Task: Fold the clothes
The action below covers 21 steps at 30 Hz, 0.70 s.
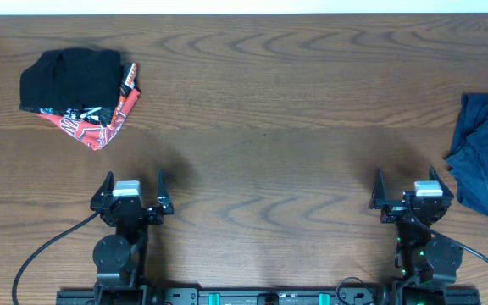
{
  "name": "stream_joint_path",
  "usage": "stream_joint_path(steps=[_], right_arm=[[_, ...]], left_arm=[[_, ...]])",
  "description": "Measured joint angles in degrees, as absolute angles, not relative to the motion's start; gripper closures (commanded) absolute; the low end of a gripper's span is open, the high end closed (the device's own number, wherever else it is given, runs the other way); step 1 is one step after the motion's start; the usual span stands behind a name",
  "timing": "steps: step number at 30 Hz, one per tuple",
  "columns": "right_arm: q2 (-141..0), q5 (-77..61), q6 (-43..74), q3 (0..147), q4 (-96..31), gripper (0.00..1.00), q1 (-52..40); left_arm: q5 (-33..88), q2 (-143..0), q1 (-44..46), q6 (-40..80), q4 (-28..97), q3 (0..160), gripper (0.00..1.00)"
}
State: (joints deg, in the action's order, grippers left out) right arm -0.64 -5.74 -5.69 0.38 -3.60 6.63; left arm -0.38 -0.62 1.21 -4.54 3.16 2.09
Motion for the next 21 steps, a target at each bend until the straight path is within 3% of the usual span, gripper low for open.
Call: stream_joint_path(steps=[21], right_arm=[[-0.64,-5.85,-2.37,0.38,-3.46,0.01,6.63]], left_arm=[[-0.36,-0.62,1.21,-2.02,3.14,2.09,0.02]])
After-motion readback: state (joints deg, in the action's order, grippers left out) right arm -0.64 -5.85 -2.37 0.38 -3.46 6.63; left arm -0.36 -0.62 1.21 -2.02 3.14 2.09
